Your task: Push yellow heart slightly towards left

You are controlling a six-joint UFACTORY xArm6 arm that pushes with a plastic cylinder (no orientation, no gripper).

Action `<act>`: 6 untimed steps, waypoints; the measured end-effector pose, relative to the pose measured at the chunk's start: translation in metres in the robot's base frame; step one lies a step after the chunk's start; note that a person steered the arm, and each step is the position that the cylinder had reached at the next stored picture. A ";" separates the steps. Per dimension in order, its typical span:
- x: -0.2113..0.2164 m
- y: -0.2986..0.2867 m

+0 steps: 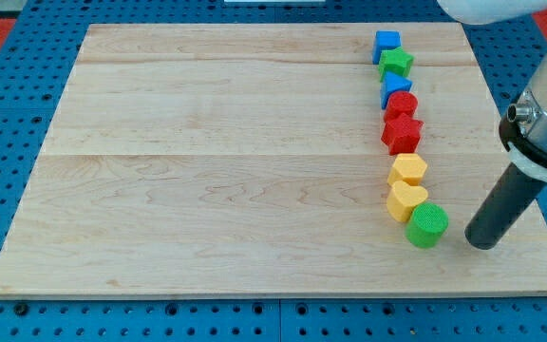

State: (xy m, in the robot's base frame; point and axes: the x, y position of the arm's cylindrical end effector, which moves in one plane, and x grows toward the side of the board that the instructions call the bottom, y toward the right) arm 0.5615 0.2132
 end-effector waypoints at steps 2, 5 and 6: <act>-0.023 0.009; -0.047 -0.149; -0.042 -0.177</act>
